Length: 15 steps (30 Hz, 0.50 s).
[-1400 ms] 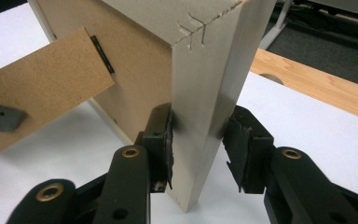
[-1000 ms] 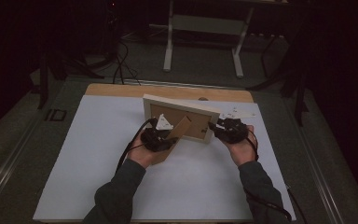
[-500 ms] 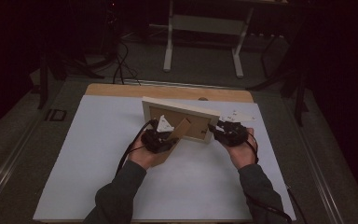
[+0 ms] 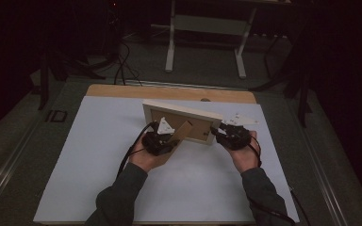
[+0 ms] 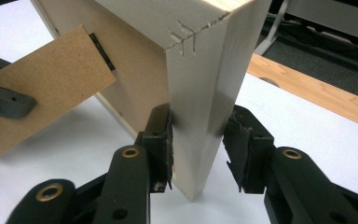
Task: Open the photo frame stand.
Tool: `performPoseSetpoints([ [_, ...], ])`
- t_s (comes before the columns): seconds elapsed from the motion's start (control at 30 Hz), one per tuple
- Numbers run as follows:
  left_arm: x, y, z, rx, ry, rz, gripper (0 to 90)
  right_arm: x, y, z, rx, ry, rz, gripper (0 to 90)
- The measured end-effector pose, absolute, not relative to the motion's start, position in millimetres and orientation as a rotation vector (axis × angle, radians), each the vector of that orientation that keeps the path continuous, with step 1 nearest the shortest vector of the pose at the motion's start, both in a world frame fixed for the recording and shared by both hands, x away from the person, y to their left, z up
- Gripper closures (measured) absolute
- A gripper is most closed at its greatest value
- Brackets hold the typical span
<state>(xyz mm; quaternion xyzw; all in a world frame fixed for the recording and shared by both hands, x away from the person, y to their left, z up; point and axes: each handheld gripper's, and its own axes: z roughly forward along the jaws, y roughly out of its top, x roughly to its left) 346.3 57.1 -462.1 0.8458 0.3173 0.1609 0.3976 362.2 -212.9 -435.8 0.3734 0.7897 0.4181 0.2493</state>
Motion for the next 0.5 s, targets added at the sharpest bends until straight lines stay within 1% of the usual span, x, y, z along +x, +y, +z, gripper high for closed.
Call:
performPoseSetpoints([
  [0.5, 340.5, 60.3, -469.5, 2.125, 0.812, 0.406, 76.4, 349.5, -209.4, -439.6, 0.985, 2.123, 1.118, 62.4],
])
